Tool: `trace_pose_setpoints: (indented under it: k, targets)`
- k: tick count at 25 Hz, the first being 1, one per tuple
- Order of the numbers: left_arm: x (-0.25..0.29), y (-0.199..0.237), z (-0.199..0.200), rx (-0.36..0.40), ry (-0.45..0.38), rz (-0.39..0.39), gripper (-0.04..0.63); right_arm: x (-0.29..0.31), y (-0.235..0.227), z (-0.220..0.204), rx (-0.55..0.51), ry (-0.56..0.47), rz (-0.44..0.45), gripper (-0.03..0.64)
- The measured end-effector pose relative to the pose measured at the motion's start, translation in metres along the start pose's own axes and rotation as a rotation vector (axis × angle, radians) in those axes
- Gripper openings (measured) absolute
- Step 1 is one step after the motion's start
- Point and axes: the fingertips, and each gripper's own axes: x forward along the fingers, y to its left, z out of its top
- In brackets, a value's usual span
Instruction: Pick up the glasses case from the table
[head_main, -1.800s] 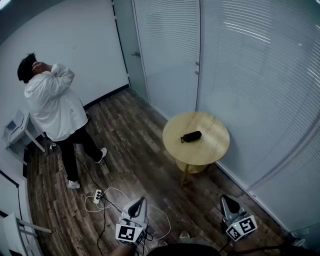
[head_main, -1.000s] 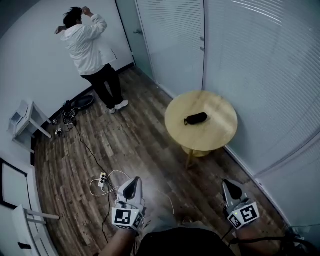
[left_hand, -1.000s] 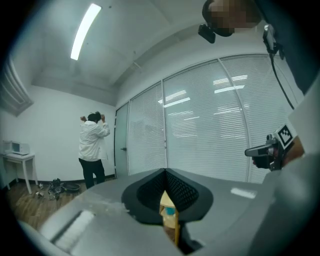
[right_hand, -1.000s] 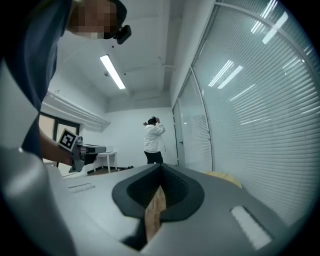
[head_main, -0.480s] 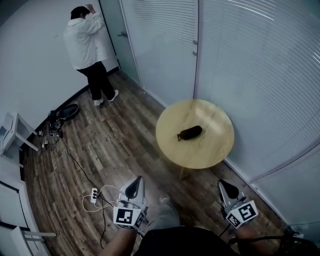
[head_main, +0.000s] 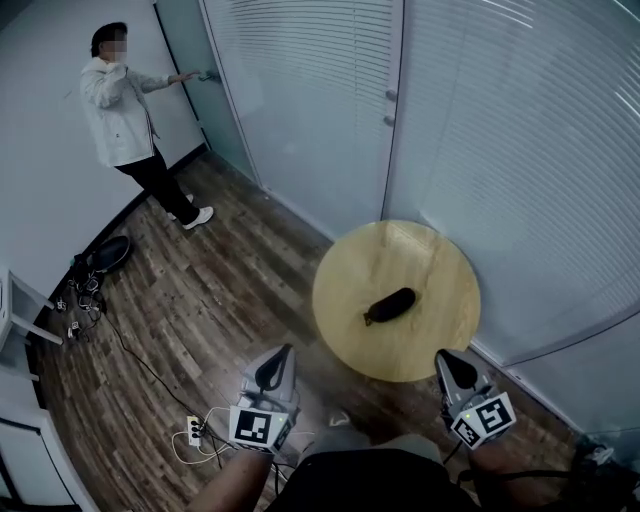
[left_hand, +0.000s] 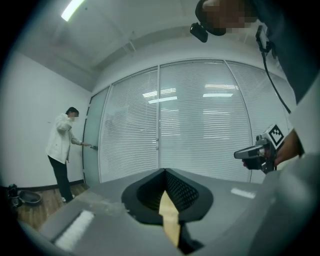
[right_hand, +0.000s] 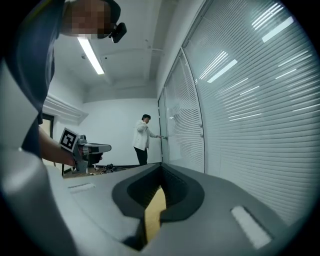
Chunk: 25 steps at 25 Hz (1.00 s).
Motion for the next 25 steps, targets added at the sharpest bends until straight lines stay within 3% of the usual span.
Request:
trace_pose_setpoints:
  k: [3, 9, 12, 15, 20, 23, 24, 25]
  targets:
    - [0.039, 0.015, -0.007, -0.01, 0.025, -0.038, 0.005, 0.025, -0.011, 0.001, 0.011, 0.023, -0.029, 0.006]
    - [0.103, 0.013, 0.003, -0.062, -0.006, -0.105, 0.005, 0.052, -0.05, -0.015, 0.061, 0.087, -0.079, 0.006]
    - [0.118, 0.011, -0.004, -0.083, 0.01, -0.098, 0.005, 0.064, -0.068, -0.031, 0.079, 0.107, -0.067, 0.006]
    - [0.13, 0.01, -0.007, -0.093, 0.026, -0.059, 0.005, 0.078, -0.091, -0.048, 0.06, 0.125, -0.007, 0.006]
    - [0.159, 0.002, -0.009, -0.042, 0.076, -0.045, 0.005, 0.107, -0.126, -0.075, -0.001, 0.221, 0.076, 0.006]
    - [0.175, 0.001, -0.008, -0.019, 0.099, -0.008, 0.005, 0.114, -0.126, -0.085, 0.045, 0.17, 0.193, 0.006]
    - [0.18, 0.002, -0.011, -0.026, 0.11, 0.008, 0.005, 0.117, -0.124, -0.089, 0.054, 0.16, 0.239, 0.015]
    - [0.185, 0.001, -0.014, -0.034, 0.12, 0.016, 0.005, 0.12, -0.122, -0.093, 0.048, 0.167, 0.274, 0.087]
